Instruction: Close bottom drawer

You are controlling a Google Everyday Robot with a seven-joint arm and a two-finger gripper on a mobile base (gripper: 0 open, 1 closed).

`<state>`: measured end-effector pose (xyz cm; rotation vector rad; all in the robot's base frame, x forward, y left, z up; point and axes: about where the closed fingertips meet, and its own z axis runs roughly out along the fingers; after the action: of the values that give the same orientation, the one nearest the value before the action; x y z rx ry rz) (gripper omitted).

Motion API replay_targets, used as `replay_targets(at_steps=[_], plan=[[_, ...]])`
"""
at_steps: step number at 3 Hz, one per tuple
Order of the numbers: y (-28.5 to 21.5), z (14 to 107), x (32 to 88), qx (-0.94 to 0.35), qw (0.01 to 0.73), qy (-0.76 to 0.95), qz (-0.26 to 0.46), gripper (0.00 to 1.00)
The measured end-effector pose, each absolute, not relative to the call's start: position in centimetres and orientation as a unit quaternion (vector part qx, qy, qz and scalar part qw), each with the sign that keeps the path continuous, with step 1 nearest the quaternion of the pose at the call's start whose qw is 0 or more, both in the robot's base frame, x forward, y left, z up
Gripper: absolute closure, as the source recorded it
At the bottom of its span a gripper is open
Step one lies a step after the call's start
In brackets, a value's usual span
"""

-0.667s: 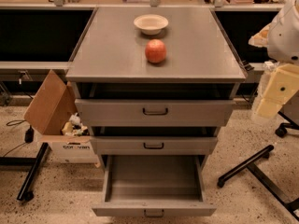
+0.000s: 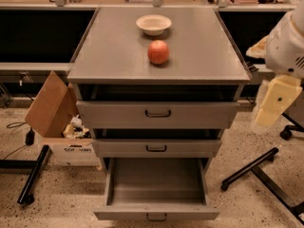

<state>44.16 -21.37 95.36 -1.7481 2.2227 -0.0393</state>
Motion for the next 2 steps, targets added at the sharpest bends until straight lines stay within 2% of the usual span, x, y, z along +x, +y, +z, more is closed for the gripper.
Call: replay_targets(at_steps=[2], plan=[[-20.7, 80.9, 42.2, -0.646, 0.113, 0.753, 0.052, 0.0]])
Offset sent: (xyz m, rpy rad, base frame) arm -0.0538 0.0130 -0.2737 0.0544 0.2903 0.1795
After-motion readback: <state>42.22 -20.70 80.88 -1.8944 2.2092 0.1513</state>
